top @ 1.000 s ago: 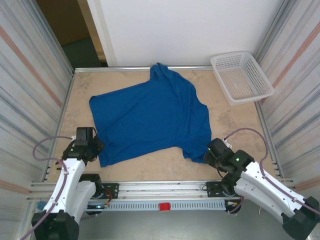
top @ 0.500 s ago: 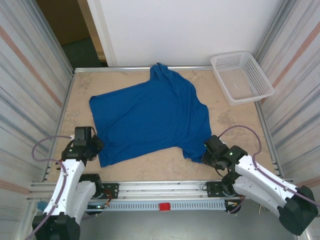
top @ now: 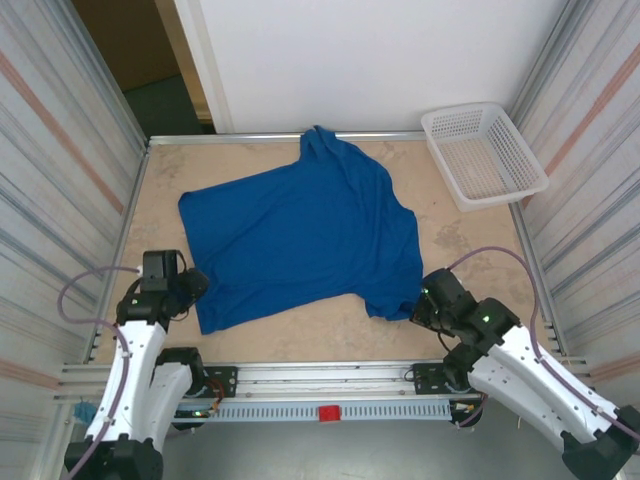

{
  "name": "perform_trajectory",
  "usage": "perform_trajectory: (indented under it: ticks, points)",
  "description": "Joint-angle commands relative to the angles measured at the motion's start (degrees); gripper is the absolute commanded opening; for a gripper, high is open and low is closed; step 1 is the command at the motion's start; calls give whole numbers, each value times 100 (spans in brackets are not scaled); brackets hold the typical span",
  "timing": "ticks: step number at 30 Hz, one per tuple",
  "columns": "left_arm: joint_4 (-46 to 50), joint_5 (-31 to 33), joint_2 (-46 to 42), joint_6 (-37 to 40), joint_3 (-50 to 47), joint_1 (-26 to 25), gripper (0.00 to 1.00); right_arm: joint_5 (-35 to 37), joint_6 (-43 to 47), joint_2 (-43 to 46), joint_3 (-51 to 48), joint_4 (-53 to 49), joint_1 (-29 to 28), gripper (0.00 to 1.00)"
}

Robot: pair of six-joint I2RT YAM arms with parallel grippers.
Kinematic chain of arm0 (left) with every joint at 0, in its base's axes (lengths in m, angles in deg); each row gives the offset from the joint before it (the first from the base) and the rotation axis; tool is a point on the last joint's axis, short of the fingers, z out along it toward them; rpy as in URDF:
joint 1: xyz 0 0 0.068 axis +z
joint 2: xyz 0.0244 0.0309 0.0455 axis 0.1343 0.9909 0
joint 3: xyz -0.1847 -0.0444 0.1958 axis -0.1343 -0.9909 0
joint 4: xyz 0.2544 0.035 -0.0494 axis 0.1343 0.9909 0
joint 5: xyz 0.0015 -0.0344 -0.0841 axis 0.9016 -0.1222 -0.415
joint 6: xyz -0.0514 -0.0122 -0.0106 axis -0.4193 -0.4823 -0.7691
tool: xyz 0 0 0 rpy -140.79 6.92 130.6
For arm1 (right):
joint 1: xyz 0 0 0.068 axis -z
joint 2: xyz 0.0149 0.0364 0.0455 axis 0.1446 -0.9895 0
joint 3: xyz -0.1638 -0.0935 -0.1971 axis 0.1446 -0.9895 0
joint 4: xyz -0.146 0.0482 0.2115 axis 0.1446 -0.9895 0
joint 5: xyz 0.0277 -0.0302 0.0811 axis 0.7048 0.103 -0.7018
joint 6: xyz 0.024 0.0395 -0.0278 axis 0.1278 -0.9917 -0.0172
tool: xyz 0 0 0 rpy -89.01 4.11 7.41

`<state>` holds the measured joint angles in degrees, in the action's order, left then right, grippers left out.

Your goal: Fold the inside-out t-shirt

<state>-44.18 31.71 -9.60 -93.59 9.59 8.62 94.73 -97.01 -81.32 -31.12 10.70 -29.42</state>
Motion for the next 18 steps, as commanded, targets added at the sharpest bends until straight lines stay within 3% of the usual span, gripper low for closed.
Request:
perform_trajectory:
  ticks: [1, 10, 18]
  points:
    - [438, -20, -125, -161, 123, -150, 48, 266, -130, 98, 307, -519, 35, 0]
    - [471, 303, -416, -1424, -789, -984, 50, 539, -231, 277, 536, -570, 60, 0]
    - [-44, 440, 82, -1498, -1169, -1022, 54, 662, -200, 181, 732, -454, 65, 0]
